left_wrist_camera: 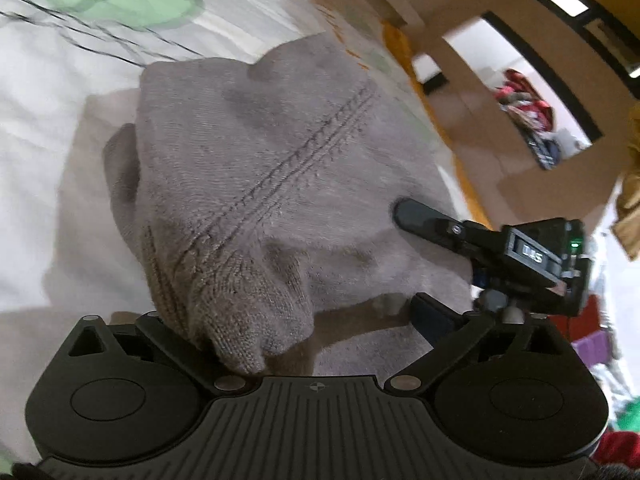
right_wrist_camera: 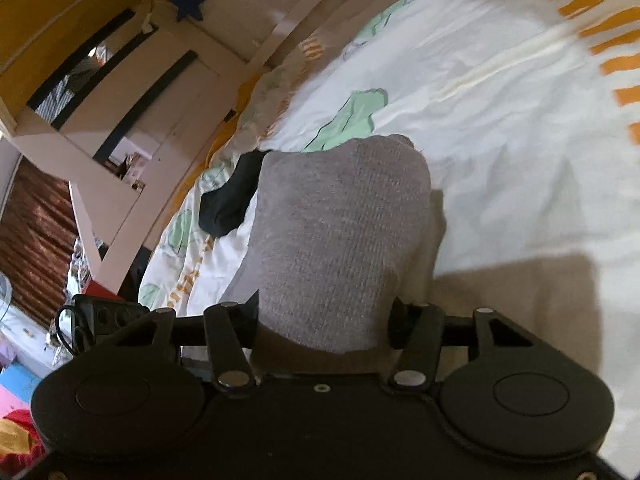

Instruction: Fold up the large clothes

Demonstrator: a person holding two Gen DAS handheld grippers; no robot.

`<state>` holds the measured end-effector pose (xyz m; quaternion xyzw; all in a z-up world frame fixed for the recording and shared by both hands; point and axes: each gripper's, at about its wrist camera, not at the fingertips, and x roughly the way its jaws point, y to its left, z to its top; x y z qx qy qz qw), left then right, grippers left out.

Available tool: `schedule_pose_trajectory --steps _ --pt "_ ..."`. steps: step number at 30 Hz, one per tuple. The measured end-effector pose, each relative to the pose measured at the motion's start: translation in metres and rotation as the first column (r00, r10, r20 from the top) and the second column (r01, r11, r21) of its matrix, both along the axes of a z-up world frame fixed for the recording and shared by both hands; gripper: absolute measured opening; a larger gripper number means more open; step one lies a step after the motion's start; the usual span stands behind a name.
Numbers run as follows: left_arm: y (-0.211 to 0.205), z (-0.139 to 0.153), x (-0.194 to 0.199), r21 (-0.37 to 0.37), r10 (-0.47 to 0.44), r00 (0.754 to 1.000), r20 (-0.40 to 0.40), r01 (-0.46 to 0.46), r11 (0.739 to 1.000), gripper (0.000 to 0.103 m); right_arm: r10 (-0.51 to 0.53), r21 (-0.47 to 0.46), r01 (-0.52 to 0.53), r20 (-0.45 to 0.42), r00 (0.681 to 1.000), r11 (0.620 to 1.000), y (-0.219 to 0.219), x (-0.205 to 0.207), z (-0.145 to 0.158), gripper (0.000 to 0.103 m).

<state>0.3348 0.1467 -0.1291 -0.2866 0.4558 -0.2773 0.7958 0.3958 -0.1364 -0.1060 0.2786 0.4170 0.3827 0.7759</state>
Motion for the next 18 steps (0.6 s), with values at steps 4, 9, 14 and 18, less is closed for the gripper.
schedule_pose_trajectory --steps 4,9,14,18 --pt "-0.060 0.002 0.010 -0.010 -0.119 0.993 0.025 0.119 0.993 0.102 -0.070 -0.028 0.070 0.006 0.998 0.997 -0.047 -0.003 0.011 0.061" --pt "-0.109 0.000 0.022 0.025 -0.130 0.990 0.049 0.129 0.991 0.101 -0.169 -0.146 0.172 0.028 0.985 0.974 -0.108 -0.008 0.021 0.067" --pt "-0.099 -0.003 0.006 0.195 -0.040 0.993 0.112 0.018 0.981 0.091 -0.314 -0.282 0.316 0.056 0.948 0.906 -0.132 -0.016 0.003 0.089" --pt "-0.080 0.007 -0.007 0.238 0.018 0.992 0.127 -0.048 0.970 0.091 -0.362 -0.288 0.380 0.114 0.925 0.879 -0.131 -0.027 0.015 0.089"
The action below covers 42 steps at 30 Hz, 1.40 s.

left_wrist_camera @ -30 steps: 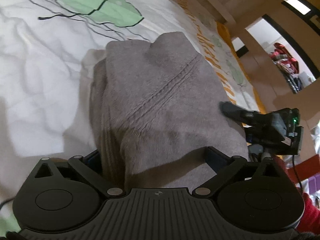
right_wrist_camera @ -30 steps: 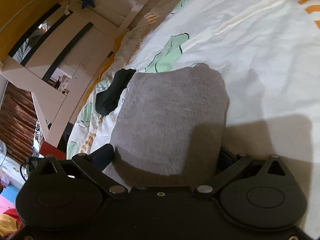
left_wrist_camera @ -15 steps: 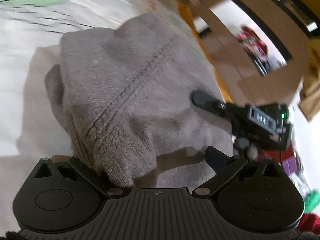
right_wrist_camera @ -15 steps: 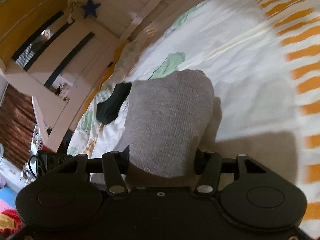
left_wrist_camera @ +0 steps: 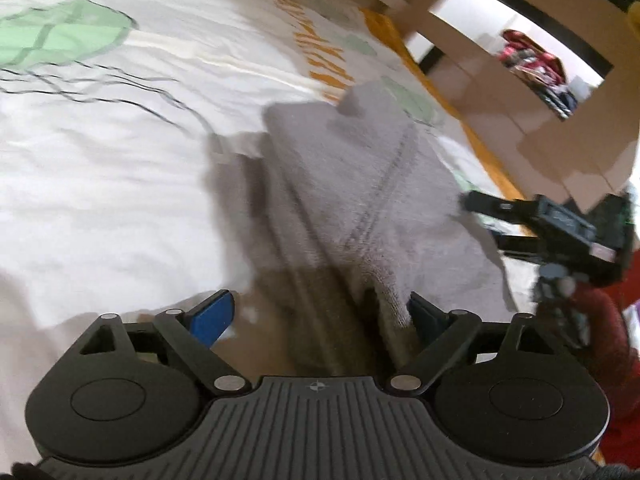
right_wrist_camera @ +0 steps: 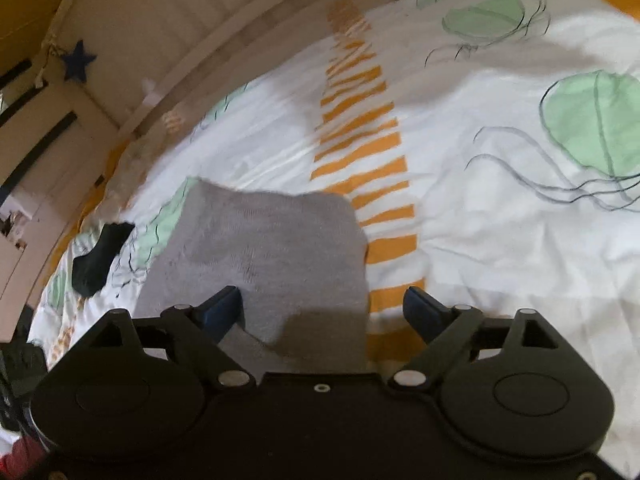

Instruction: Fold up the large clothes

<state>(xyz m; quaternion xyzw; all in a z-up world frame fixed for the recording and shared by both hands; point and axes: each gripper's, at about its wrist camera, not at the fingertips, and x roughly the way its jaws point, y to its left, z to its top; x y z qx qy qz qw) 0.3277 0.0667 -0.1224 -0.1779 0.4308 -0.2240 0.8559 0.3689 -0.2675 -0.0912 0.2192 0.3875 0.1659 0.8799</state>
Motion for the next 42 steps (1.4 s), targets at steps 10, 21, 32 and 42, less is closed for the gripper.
schedule_pose_trajectory --steps 10,21,32,42 --pt "0.003 0.045 -0.058 0.145 0.156 0.970 0.185 -0.184 0.972 0.091 -0.034 -0.175 0.072 0.212 0.977 0.982 0.017 -0.072 0.051 0.091" --pt "-0.037 0.096 -0.130 0.257 0.203 0.924 0.323 -0.292 0.921 0.091 -0.055 -0.188 0.113 0.289 0.956 0.976 0.052 -0.148 0.075 0.103" --pt "-0.062 0.114 -0.177 0.366 0.289 0.910 0.298 -0.388 0.846 0.091 -0.061 -0.250 0.134 0.278 0.959 0.959 0.073 -0.209 0.089 0.103" --pt "-0.069 0.114 -0.207 0.391 0.292 0.917 0.271 -0.383 0.837 0.091 -0.086 -0.294 0.160 0.248 0.965 0.942 0.068 -0.243 0.094 0.103"
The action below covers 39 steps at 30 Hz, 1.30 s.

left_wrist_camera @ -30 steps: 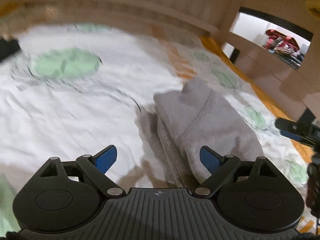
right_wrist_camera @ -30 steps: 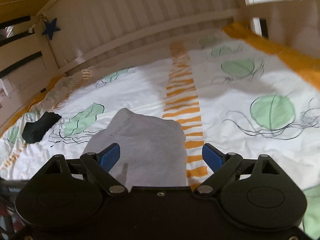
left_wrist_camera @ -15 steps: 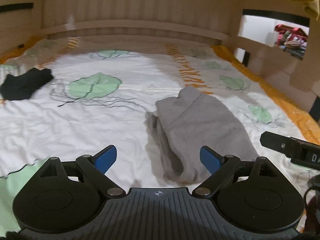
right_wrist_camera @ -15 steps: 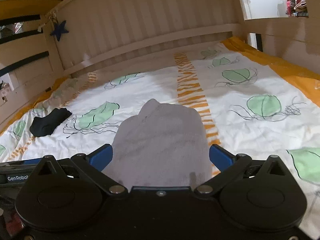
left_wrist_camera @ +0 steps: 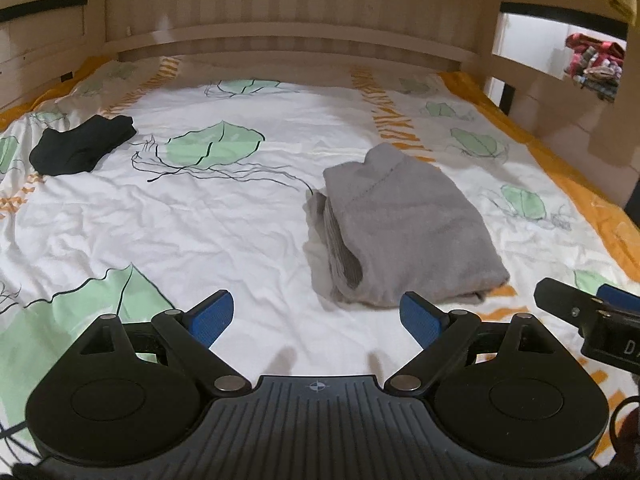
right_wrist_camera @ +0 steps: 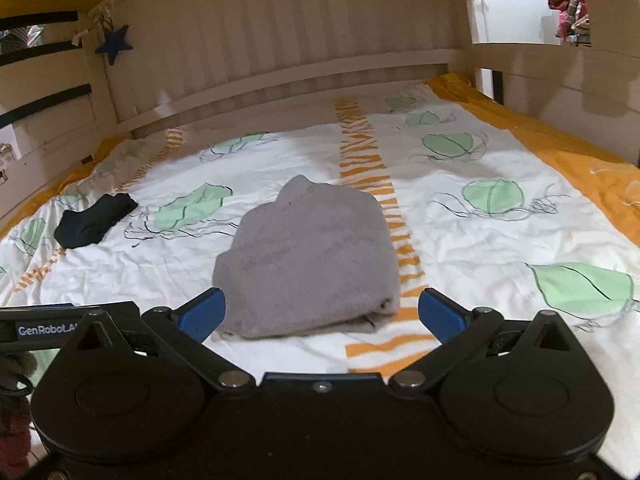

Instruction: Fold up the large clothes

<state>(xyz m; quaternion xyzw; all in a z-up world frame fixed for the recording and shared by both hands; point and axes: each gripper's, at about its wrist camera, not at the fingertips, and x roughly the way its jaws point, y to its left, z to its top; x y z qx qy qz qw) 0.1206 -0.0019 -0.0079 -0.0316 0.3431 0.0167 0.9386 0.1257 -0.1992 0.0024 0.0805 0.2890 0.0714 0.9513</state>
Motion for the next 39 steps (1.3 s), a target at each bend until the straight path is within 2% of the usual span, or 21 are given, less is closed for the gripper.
schedule_pose_trajectory --steps 5,20,39 --pt "-0.006 -0.004 -0.009 -0.009 -0.018 1.000 -0.023 0.018 1.000 0.091 -0.007 0.012 0.007 -0.021 1.000 1.000 -0.004 -0.012 -0.004 0.103" --pt "-0.012 -0.013 -0.026 -0.020 -0.020 0.998 -0.063 0.019 1.000 0.091 -0.023 -0.058 0.021 -0.033 0.999 0.998 -0.004 -0.032 -0.010 0.103" --pt "-0.013 -0.013 -0.028 -0.007 -0.014 0.998 -0.064 0.013 1.000 0.091 -0.006 -0.070 0.004 -0.024 1.000 0.998 -0.003 -0.029 -0.005 0.103"
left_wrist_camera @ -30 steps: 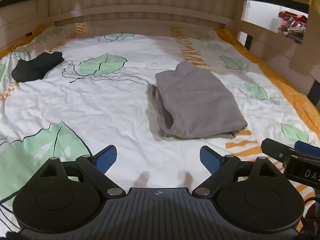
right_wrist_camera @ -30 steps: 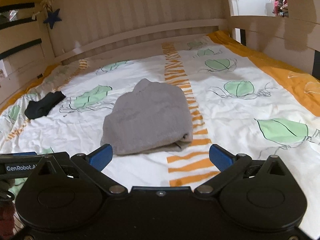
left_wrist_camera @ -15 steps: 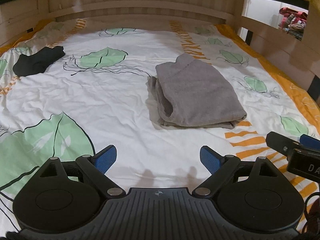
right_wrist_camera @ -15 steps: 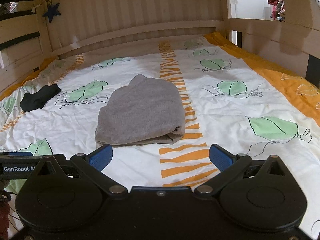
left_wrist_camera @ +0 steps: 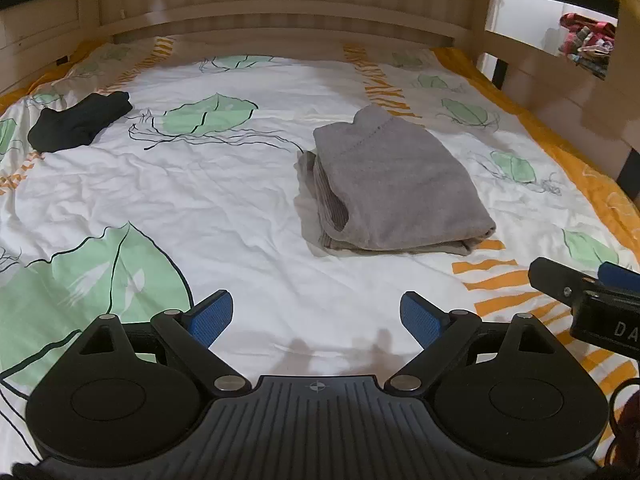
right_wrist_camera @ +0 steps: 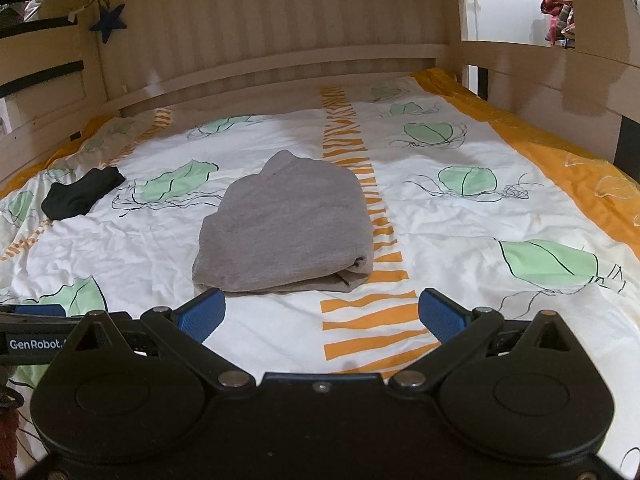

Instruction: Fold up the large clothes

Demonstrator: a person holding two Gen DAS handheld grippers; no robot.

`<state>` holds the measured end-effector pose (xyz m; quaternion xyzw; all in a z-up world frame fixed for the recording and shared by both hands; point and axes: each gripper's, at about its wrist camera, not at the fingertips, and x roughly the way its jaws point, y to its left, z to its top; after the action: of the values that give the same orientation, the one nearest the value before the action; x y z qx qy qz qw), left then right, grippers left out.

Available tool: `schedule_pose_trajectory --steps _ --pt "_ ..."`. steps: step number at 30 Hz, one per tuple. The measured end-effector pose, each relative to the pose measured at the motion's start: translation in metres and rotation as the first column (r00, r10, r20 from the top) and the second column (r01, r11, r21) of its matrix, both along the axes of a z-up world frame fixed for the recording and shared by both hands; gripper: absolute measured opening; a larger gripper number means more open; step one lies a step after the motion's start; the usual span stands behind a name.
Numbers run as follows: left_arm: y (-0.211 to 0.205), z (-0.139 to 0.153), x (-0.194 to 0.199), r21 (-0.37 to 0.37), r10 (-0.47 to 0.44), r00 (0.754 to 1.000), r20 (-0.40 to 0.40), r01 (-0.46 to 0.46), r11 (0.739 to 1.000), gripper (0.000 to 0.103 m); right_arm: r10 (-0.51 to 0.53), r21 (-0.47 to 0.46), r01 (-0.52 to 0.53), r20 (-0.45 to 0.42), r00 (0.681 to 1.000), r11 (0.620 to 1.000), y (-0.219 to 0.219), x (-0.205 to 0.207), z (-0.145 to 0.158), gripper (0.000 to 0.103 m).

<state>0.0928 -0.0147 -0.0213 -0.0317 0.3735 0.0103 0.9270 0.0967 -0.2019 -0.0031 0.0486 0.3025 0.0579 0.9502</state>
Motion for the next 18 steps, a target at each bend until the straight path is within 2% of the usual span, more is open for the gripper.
schedule_pose_trajectory --steps 18 --pt "-0.0017 -0.0003 -0.0007 -0.002 -0.005 1.000 -0.007 0.005 1.000 0.091 0.006 -0.007 -0.006 -0.007 1.000 1.000 0.0018 0.0025 -0.0018 0.103"
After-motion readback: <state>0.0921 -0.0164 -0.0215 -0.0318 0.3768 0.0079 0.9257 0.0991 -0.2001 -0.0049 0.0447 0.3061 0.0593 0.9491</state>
